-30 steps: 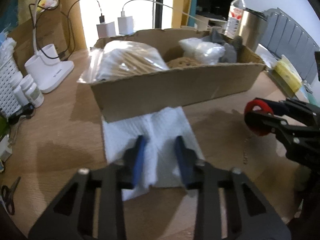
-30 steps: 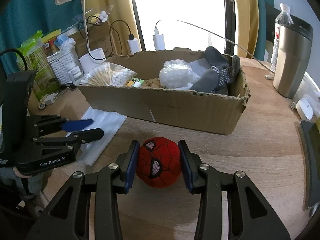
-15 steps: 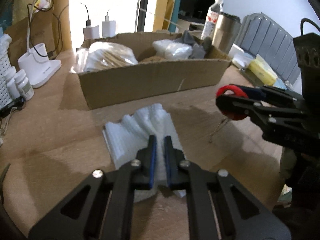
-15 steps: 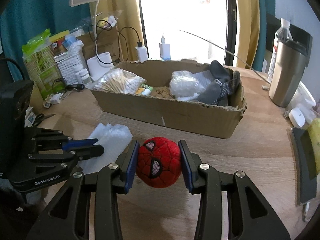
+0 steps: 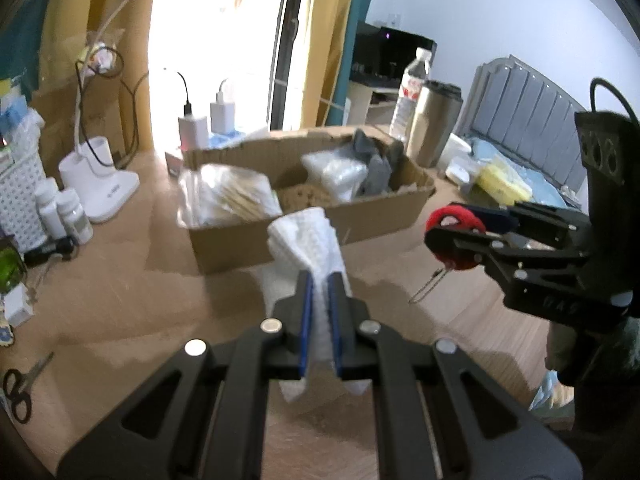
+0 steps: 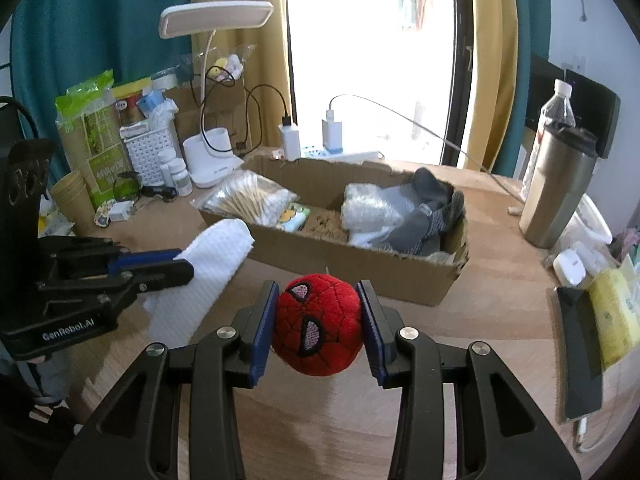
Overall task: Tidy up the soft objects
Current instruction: 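Lift the paper towel with left tool while right tool carries the ball over the box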
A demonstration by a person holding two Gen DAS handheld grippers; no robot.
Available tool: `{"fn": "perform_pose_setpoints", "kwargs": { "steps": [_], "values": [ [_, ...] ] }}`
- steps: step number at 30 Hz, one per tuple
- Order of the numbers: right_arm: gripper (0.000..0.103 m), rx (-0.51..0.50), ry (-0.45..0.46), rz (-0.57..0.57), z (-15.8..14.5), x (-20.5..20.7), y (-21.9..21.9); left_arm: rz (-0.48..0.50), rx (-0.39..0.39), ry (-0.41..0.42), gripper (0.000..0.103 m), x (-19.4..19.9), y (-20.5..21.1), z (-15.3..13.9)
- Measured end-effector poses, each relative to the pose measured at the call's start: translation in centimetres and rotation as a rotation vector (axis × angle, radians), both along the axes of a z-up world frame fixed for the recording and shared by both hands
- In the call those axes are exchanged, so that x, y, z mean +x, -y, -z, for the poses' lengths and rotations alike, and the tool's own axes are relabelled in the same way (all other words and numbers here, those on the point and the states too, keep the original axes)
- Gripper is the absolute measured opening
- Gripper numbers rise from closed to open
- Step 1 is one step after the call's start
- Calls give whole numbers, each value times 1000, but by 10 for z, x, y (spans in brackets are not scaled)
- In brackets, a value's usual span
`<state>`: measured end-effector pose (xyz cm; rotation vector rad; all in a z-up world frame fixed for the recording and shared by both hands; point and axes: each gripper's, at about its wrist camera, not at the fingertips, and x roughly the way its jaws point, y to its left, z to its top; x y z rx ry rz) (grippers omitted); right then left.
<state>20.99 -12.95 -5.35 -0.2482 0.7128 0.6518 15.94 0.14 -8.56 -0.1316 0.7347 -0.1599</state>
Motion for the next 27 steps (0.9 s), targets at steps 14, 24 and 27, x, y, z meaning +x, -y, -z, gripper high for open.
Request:
{"fn": "perform_pose_setpoints", "kwargs": {
  "steps": [14, 24, 27],
  "values": [
    [42, 25, 64, -6, -29, 18, 1, -21, 17, 76, 8, 11, -11, -38],
    [42, 37, 106, 3, -45, 42, 7, -31, 35, 138, 8, 28, -13, -64],
    [42, 41, 114, 7, -47, 49, 8, -32, 44, 155, 8, 36, -13, -71]
  ]
}}
